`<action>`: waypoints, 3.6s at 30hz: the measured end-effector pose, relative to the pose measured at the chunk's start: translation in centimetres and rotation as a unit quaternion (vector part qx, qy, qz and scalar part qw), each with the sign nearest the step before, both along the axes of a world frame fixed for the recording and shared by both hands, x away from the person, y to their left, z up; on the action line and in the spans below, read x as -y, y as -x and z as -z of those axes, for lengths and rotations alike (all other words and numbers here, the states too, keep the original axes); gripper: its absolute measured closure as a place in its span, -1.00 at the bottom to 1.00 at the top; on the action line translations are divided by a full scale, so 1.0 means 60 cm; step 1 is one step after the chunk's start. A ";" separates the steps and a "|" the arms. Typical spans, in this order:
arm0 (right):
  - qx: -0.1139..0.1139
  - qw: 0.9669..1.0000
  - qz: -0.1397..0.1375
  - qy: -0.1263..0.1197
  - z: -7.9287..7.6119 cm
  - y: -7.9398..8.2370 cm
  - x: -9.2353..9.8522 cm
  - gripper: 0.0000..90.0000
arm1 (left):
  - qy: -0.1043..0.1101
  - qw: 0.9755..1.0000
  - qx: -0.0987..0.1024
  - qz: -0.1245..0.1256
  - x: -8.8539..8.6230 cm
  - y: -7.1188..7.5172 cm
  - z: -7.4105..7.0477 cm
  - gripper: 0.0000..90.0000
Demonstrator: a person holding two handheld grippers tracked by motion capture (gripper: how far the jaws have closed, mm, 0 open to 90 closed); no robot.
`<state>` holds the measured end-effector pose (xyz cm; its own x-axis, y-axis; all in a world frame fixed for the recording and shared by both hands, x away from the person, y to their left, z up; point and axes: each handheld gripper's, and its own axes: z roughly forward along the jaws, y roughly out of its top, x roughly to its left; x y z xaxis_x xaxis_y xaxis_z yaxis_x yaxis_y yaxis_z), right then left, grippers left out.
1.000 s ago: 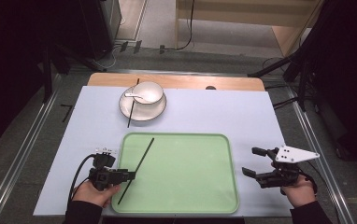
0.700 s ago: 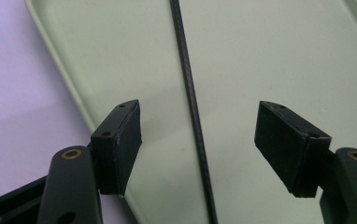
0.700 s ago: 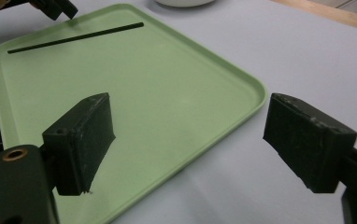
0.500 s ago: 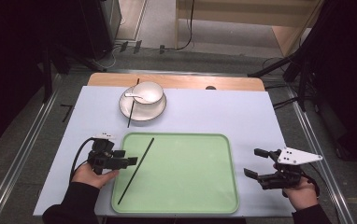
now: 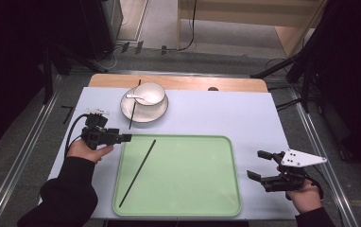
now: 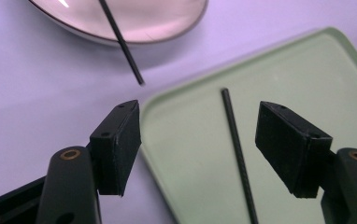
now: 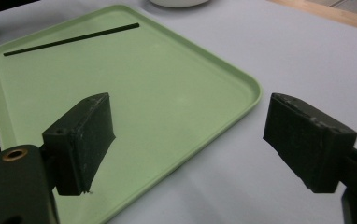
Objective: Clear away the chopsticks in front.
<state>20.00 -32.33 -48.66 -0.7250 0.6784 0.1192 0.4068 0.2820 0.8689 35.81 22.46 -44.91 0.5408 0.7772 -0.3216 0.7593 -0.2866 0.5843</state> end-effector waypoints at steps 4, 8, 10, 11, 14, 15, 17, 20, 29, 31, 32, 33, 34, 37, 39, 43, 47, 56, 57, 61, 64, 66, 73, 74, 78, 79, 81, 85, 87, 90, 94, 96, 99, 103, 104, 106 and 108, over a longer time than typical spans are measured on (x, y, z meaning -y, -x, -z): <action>-0.001 1.000 0.001 -0.001 0.000 -0.001 0.001 -0.64 | -0.010 1.000 -0.003 -0.010 0.005 -0.036 0.000 -0.30; 0.000 1.000 0.000 -0.001 0.000 -0.001 0.001 -0.64 | -0.021 1.000 0.006 -0.019 0.014 -0.071 -0.007 -0.28; -0.001 1.000 0.001 -0.003 0.001 -0.002 0.000 -0.64 | -0.014 1.000 0.007 -0.023 0.020 -0.090 -0.008 -0.27; 0.000 1.000 0.000 -0.001 0.001 -0.003 0.000 -0.63 | -0.018 1.000 0.004 -0.021 0.022 -0.096 -0.008 -0.26; -0.002 1.000 -0.001 -0.001 0.001 -0.003 -0.001 -0.64 | -0.027 0.999 0.002 -0.021 0.029 -0.119 -0.004 -0.25; -0.001 1.000 -0.001 -0.001 0.001 -0.003 -0.001 -0.64 | -0.031 0.999 0.000 -0.023 0.030 -0.125 -0.002 -0.24; -0.001 1.000 -0.001 -0.002 0.001 -0.002 0.000 -0.64 | -0.031 0.999 -0.013 -0.032 0.031 -0.146 0.005 -0.22; -0.001 1.000 0.000 -0.001 0.001 -0.001 0.000 -0.64 | -0.028 0.998 -0.018 -0.048 0.032 -0.161 0.016 -0.06; 0.000 1.000 0.003 -0.003 0.000 0.001 0.002 -0.64 | -0.036 0.996 -0.032 -0.078 0.049 -0.187 0.055 0.15; 0.001 1.000 0.003 -0.004 0.000 0.001 0.001 -0.64 | -0.038 0.995 -0.039 -0.081 0.050 -0.191 0.063 0.24; 0.001 1.000 0.002 -0.004 0.000 0.001 0.001 -0.63 | -0.041 0.995 -0.043 -0.082 0.051 -0.193 0.067 0.28; 0.001 1.000 0.002 -0.003 0.000 0.001 0.001 -0.63 | -0.042 0.995 -0.046 -0.084 0.053 -0.194 0.071 0.35; 0.001 1.000 0.002 -0.004 0.000 0.001 0.001 -0.63 | -0.041 0.994 -0.049 -0.087 0.054 -0.195 0.074 0.40; 0.001 1.000 0.003 -0.003 0.000 0.002 0.002 -0.63 | -0.033 0.992 -0.061 -0.104 0.057 -0.197 0.076 0.57; 0.001 1.000 0.003 -0.003 0.000 0.002 0.003 -0.64 | -0.038 0.991 -0.059 -0.115 0.059 -0.198 0.077 0.71; 0.001 1.000 0.004 -0.003 -0.001 0.002 0.003 -0.64 | -0.031 0.988 -0.067 -0.133 0.057 -0.201 0.077 0.87; 0.002 1.000 0.005 -0.004 -0.001 0.003 0.003 -0.64 | -0.027 0.987 -0.072 -0.143 0.053 -0.203 0.077 0.91; 0.000 1.000 0.002 -0.002 0.001 0.003 0.004 -0.63 | -0.016 0.986 -0.066 -0.150 0.032 -0.194 0.044 0.92; 0.001 1.000 0.002 -0.003 0.001 0.003 0.004 -0.64 | -0.015 0.986 -0.067 -0.154 0.025 -0.192 0.039 0.92; -0.001 1.000 0.005 -0.005 0.000 0.004 0.004 -0.63 | -0.021 0.984 -0.069 -0.162 -0.002 -0.187 0.027 0.92; 0.000 1.000 0.005 -0.004 0.000 0.005 0.004 -0.64 | -0.016 0.982 -0.067 -0.174 -0.026 -0.183 0.015 0.92; 0.000 1.000 0.006 -0.004 0.000 0.005 0.005 -0.63 | -0.007 0.982 -0.065 -0.177 -0.039 -0.179 0.002 0.92; 0.003 1.000 0.003 -0.004 -0.001 0.003 0.003 -0.63 | 0.007 0.986 -0.049 -0.156 -0.031 -0.158 -0.063 0.92; 0.002 1.000 0.003 -0.004 -0.001 0.003 0.003 -0.64 | 0.008 0.988 -0.045 -0.149 -0.026 -0.152 -0.069 0.92; 0.002 1.000 0.001 -0.004 -0.001 0.000 0.001 -0.64 | 0.017 0.991 -0.043 -0.124 -0.004 -0.125 -0.082 0.92; 0.003 1.000 0.000 -0.004 0.000 0.000 0.001 -0.64 | 0.017 0.992 -0.042 -0.120 0.000 -0.117 -0.082 0.92; 0.003 1.000 -0.002 -0.002 -0.001 -0.001 0.000 -0.63 | 0.025 0.993 -0.042 -0.109 0.009 -0.100 -0.078 0.92; 0.002 1.000 -0.004 -0.003 -0.001 -0.003 -0.002 -0.63 | 0.030 0.994 -0.048 -0.092 0.024 -0.069 -0.058 0.92; 0.001 1.000 -0.004 -0.003 -0.001 -0.004 -0.003 -0.64 | 0.025 0.995 -0.050 -0.082 0.030 -0.049 -0.046 0.92; 0.002 1.000 -0.006 -0.003 -0.001 -0.006 -0.004 -0.64 | 0.030 0.995 -0.050 -0.077 0.030 -0.032 -0.039 0.92; 0.001 1.000 -0.008 -0.003 -0.001 -0.006 -0.004 -0.63 | 0.021 0.997 -0.045 -0.066 0.031 -0.004 -0.039 0.92; 0.001 1.000 -0.009 -0.002 0.000 -0.006 -0.004 -0.64 | 0.026 0.997 -0.038 -0.067 0.030 0.011 -0.037 0.92; 0.001 1.000 -0.008 -0.004 -0.001 -0.006 -0.004 -0.63 | 0.025 0.997 -0.028 -0.063 0.028 0.034 -0.033 0.92; 0.002 1.000 -0.006 -0.004 -0.001 -0.005 -0.004 -0.63 | 0.035 0.997 -0.019 -0.068 0.023 0.060 -0.028 0.92; 0.002 1.000 -0.007 -0.004 -0.001 -0.005 -0.004 -0.63 | 0.037 0.997 -0.019 -0.069 0.023 0.068 -0.026 0.92; 0.002 1.000 -0.007 -0.004 -0.001 -0.006 -0.004 -0.63 | 0.041 0.997 -0.015 -0.069 0.023 0.080 -0.022 0.92; 0.003 1.000 -0.007 -0.003 -0.002 -0.006 -0.004 -0.64 | 0.036 0.997 -0.011 -0.062 0.025 0.092 -0.018 0.92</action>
<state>20.35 -32.08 -48.57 -0.7351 0.6673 0.1201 0.3983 0.2817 0.8729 30.26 20.94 -43.84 0.4335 0.8127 -0.3894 0.7997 -0.1477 0.5819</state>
